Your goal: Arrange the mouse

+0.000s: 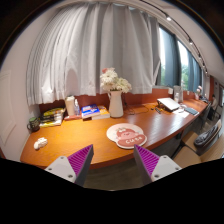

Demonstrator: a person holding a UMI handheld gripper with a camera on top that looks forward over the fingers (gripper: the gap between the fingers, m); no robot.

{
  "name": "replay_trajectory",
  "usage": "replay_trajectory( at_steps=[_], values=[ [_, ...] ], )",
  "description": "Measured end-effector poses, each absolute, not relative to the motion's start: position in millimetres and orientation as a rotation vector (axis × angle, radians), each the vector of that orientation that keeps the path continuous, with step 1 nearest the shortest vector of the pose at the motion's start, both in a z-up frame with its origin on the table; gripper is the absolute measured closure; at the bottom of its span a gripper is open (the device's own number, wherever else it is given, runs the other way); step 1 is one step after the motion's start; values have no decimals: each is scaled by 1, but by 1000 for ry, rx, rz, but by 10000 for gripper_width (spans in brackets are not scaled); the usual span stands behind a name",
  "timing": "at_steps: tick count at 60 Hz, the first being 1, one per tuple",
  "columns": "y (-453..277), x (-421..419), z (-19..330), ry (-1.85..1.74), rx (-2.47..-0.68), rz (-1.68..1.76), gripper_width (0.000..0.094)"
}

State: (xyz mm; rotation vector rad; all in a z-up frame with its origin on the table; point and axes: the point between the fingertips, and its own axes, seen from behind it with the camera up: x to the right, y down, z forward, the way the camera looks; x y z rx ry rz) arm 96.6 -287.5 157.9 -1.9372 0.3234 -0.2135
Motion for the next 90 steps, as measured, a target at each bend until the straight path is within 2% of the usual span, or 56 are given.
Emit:
replay_trajectory(
  at_steps=[5, 6, 7, 9, 21, 45, 57, 72, 80, 86, 90],
  values=[
    [-284, 66, 129, 295, -1999, -187, 131],
    [-291, 69, 137, 287, -2006, -173, 131],
    [-280, 52, 115, 280, -2015, -172, 131],
    [-275, 34, 102, 264, -2037, -157, 130],
    [-236, -82, 47, 141, -2140, -36, 127],
    [-107, -262, 4, -70, -2206, 104, 115],
    [-57, -305, -15, -88, -2240, 123, 114],
    [-7, -326, -17, -119, -2252, 66, 141],
    [6, -335, -16, -130, -2253, 66, 220],
    [11, -334, -17, -120, -2264, 64, 402],
    [12, -335, -18, -122, -2283, 70, 411]
  ],
)
